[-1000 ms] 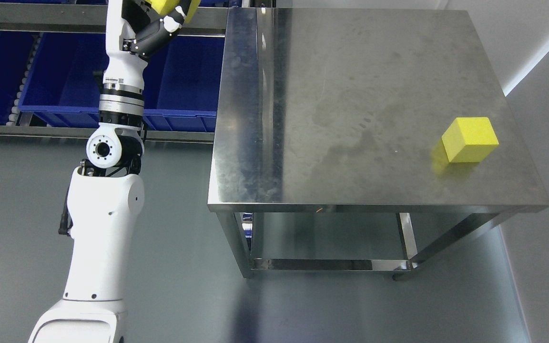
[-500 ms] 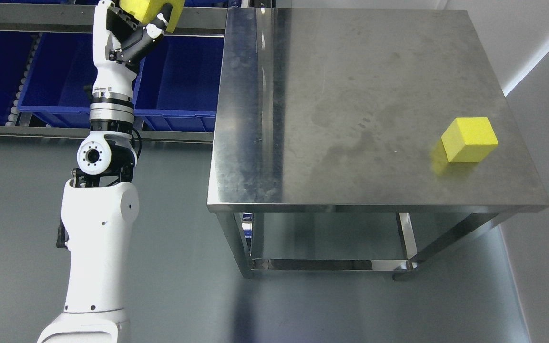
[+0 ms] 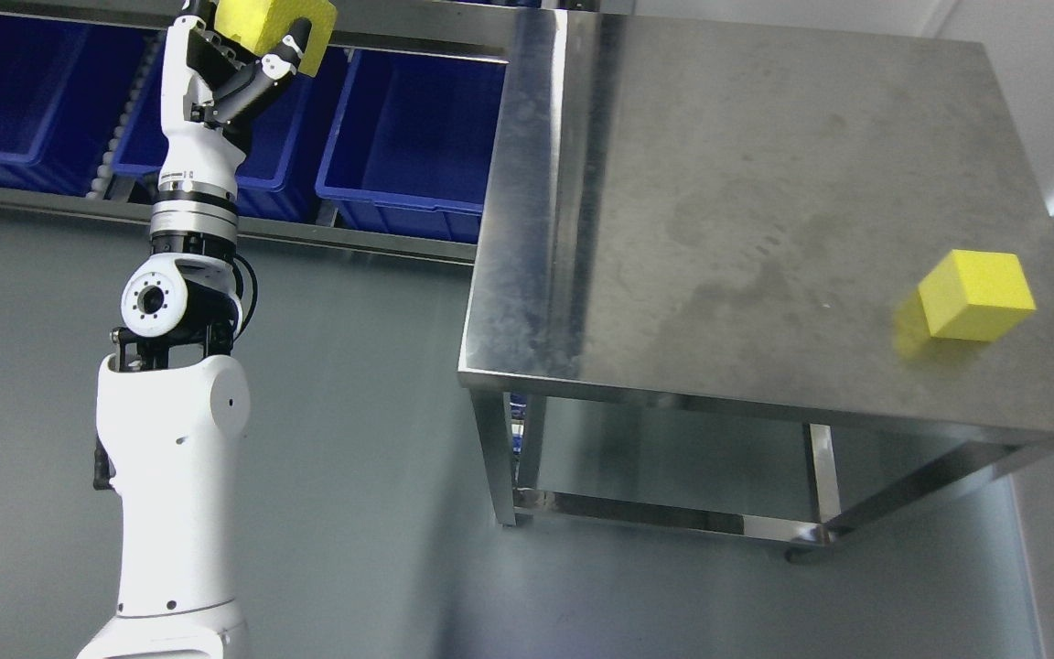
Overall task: Move yellow foam block to right shelf middle
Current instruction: 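Hold the cube raised in the left hand while turning toward the blue bins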
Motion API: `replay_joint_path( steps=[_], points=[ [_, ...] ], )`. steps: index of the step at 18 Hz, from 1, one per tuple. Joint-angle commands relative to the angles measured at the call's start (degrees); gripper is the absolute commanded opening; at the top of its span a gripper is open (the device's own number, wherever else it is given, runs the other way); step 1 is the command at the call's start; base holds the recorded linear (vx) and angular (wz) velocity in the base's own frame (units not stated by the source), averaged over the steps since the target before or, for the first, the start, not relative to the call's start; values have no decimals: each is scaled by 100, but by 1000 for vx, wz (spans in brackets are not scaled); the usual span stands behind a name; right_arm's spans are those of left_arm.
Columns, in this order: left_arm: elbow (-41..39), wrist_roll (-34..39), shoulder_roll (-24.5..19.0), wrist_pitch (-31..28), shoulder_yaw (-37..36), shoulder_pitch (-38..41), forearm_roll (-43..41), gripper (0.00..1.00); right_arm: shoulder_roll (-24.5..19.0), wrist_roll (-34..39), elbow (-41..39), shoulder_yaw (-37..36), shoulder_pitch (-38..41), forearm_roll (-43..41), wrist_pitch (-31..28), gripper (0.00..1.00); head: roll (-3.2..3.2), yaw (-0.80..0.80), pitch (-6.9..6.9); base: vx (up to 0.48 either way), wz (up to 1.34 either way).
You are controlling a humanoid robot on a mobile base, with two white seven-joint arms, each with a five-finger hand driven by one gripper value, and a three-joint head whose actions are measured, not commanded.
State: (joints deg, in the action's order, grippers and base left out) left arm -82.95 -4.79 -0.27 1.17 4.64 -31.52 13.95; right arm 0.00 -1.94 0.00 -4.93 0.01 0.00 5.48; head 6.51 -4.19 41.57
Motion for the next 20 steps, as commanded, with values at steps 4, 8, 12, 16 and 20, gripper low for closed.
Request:
replay_joint_path(
  steps=[4,8,12,16,20],
  points=[
    [-327,-31,-73,-20,54,216,-6,44,100,1,-100,-8,8,18,-4,100,0,0,0,-34,673],
    [-398,-31,-73,-20,10,269,-6,44,100,1,-100,0,8,18,-4,100,0,0,0,17,990],
    [-398,-40,-73,-29,37,330,-6,44,100,1,-100,-8,8,18,-4,100,0,0,0,53,1266],
    [-398,-57,-73,-20,54,357,-6,44,100,1,-100,0,8,18,-4,100,0,0,0,97,1156],
    [-406,-66,-73,-20,81,348,-6,44,100,1,-100,0,8,18,-4,100,0,0,0,121,815]
  ],
)
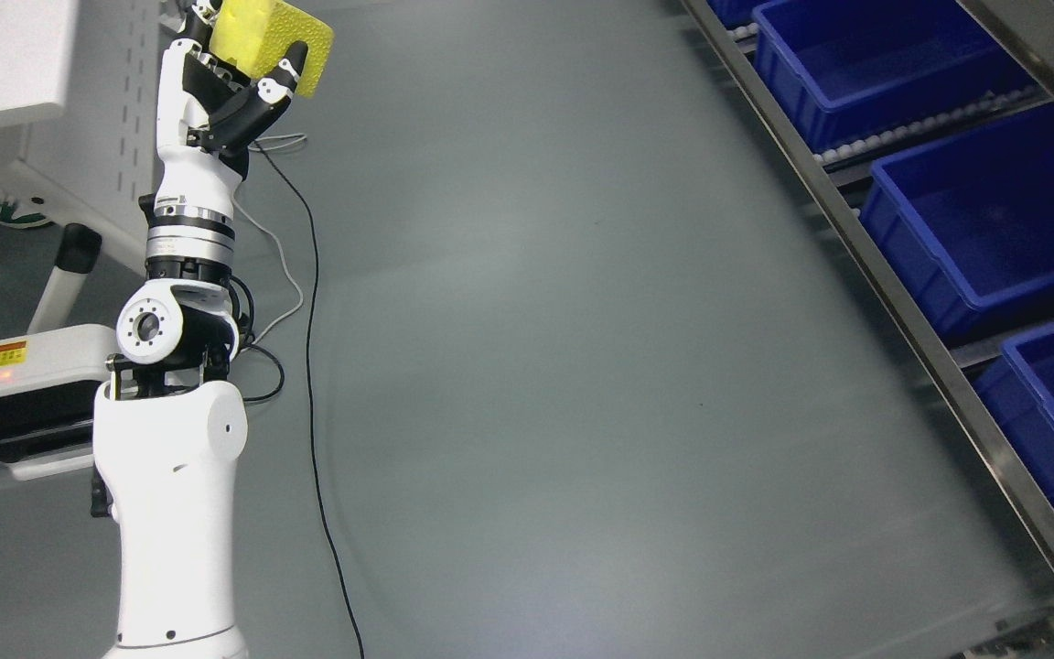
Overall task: Move yellow foam block to right shelf middle
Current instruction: 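Hold the cube raised in the left hand while turning toward the blue bins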
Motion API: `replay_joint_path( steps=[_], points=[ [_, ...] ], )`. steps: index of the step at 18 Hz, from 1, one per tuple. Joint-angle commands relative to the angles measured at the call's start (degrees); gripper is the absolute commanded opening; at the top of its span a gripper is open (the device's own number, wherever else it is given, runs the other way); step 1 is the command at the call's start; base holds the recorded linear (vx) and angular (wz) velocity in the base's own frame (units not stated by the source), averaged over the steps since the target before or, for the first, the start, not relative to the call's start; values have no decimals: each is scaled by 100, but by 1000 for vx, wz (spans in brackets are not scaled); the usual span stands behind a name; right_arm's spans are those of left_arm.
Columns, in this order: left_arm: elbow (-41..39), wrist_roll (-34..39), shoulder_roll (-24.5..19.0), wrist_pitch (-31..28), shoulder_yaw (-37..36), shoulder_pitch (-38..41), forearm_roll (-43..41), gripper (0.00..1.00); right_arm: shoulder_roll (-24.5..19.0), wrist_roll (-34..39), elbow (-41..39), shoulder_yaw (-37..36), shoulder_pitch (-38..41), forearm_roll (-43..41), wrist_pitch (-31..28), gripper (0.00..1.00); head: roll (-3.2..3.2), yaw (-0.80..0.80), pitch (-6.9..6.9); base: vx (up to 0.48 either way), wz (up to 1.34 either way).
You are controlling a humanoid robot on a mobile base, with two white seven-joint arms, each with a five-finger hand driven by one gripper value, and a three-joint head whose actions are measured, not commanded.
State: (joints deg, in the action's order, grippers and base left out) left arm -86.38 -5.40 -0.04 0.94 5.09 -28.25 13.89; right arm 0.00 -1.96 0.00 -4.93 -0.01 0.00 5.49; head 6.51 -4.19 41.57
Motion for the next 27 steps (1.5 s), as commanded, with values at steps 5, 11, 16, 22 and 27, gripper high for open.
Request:
replay_joint_path(
  steps=[5,11,16,22,27],
  points=[
    [-80,-4,-96,3,35,21,0,44,100,3,-100,0,10,18,-4,100,0,0,0,117,345],
    [-80,-13,-96,11,97,21,0,44,100,3,-100,0,10,18,-4,100,0,0,0,159,-10],
    [-89,-22,-96,12,97,21,0,44,100,3,-100,0,10,18,-4,100,0,0,0,247,-196],
    [-151,-22,-96,12,97,21,0,44,100,3,-100,0,10,18,-4,100,0,0,0,296,-300],
    [-195,-22,-96,3,97,65,0,44,100,3,-100,0,10,18,-4,100,0,0,0,367,-376]
  ],
)
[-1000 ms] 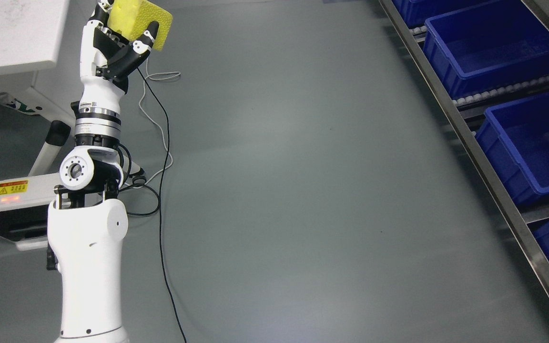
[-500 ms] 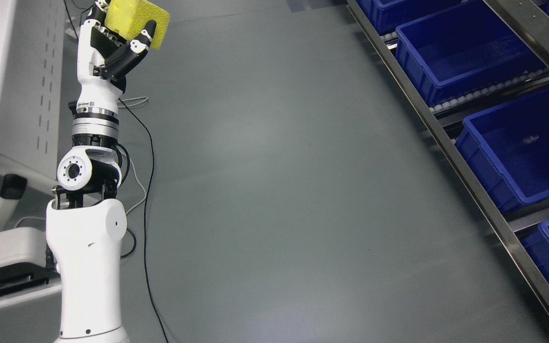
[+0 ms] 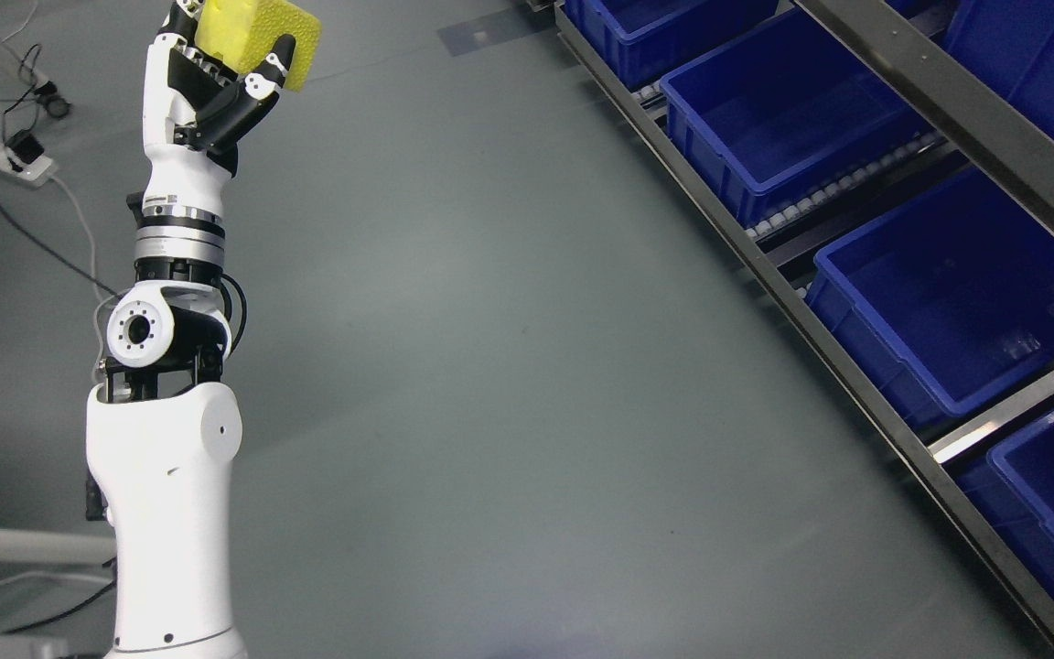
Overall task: Move yellow foam block to right shelf middle
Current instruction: 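Hold the cube raised in the left hand while turning toward the blue bins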
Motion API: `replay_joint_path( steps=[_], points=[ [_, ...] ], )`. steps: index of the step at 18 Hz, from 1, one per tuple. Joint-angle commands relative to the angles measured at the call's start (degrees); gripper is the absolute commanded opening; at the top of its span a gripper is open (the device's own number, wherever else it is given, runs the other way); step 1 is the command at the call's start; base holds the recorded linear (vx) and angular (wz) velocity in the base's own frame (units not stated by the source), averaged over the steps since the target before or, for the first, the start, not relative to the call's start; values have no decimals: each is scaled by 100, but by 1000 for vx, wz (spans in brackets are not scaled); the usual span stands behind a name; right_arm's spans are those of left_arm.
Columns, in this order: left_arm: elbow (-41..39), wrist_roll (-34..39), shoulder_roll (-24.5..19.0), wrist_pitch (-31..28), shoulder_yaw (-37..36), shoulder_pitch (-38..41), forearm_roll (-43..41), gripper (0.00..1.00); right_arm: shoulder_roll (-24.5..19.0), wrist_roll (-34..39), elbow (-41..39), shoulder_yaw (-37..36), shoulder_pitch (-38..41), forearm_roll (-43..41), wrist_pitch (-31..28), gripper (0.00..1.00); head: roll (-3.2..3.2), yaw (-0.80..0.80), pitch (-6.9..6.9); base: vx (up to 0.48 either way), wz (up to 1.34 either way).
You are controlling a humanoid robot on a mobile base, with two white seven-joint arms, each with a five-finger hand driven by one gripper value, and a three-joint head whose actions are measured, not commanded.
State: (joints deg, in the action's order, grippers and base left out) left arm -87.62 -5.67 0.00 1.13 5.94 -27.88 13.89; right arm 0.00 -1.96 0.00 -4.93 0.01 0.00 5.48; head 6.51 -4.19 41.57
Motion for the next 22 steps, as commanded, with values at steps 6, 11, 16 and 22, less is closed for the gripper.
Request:
replay_joint_path(
  steps=[6,11,16,22],
  points=[
    [-88,5,-100,-25,4,19,0,44,100,3,-100,1,8,18,-4,100,0,0,0,466,-303],
    [-141,5,-100,-95,-22,2,0,44,100,3,-100,1,8,18,-4,100,0,0,0,485,-240],
    [-150,-13,-100,-104,-145,-25,0,44,100,3,-100,1,8,18,-4,100,0,0,0,462,-213],
    [-325,-56,-100,-113,-742,-77,9,44,100,3,-100,1,8,18,-4,100,0,0,0,382,-321]
  ],
)
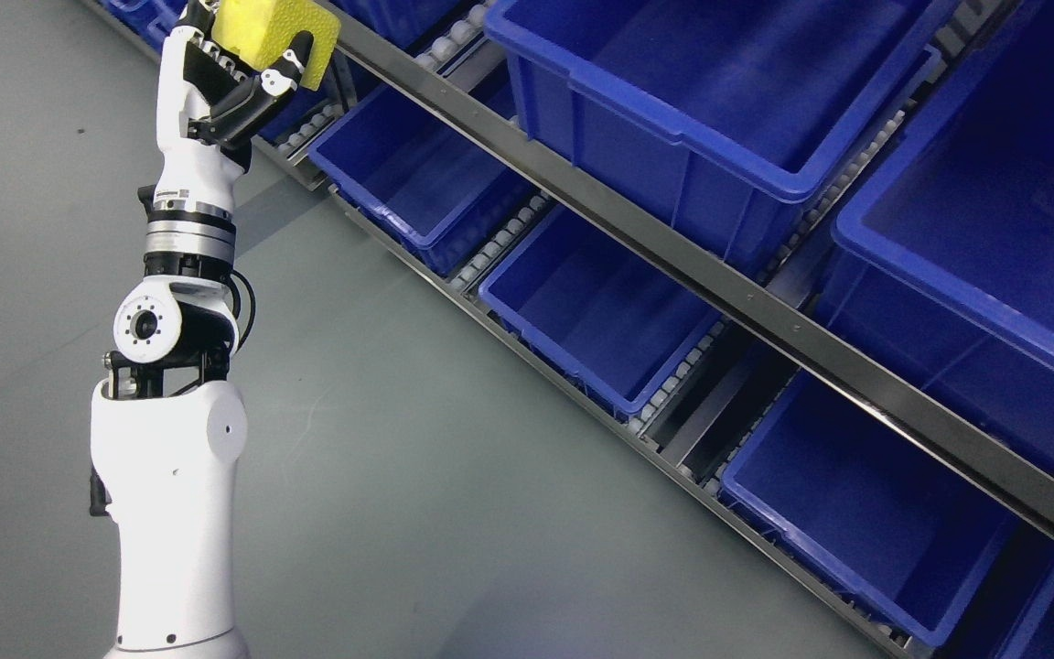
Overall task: Move yellow foam block to right shelf middle
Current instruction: 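Hold the cube raised in the left hand while turning toward the blue bins, then extend the left hand over the middle blue bin and release the cube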
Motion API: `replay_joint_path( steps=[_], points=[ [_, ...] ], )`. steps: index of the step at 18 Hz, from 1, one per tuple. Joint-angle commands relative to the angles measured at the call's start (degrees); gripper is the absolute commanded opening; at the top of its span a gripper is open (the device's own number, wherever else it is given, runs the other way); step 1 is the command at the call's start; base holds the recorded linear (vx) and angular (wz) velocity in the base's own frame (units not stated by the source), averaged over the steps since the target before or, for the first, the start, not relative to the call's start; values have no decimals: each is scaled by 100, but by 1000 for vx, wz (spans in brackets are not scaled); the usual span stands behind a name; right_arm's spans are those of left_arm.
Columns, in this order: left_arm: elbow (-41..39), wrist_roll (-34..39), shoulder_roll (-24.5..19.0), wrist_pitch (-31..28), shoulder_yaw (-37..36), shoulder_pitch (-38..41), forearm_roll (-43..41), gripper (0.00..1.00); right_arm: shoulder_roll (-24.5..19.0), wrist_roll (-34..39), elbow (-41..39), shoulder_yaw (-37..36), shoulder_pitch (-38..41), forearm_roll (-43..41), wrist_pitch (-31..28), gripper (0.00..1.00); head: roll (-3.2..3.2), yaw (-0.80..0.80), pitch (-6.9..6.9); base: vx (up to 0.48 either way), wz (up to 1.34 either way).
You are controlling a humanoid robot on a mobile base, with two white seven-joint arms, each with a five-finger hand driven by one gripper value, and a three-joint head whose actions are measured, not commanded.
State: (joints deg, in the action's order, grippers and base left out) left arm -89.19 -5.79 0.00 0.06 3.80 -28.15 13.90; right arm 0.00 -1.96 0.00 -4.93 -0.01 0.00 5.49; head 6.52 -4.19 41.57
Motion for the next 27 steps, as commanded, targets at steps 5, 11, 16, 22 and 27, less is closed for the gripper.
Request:
replay_joint_path(
  steps=[5,11,16,22,27],
  points=[
    [-336,-766,-100,-172,-959,-637,7,44,100,3,-100,0,10,18,-4,100,0,0,0,217,-459],
    [75,-915,-100,-2158,-1039,-2237,-176,45,100,3,-100,0,10,18,-4,100,0,0,1,71,-280],
    [1367,-1750,-141,-2169,-1479,-2635,-1467,45,100,3,-100,0,10,18,-4,100,0,0,0,10,-39],
    [2396,-1759,-100,-2151,-1733,-2591,-2058,51,100,3,-100,0,10,18,-4,100,0,0,1,-1,6],
    [2661,-2119,-100,-2151,-1961,-2608,-2067,57,100,3,-100,0,10,18,-4,100,0,0,2,0,9]
  ],
)
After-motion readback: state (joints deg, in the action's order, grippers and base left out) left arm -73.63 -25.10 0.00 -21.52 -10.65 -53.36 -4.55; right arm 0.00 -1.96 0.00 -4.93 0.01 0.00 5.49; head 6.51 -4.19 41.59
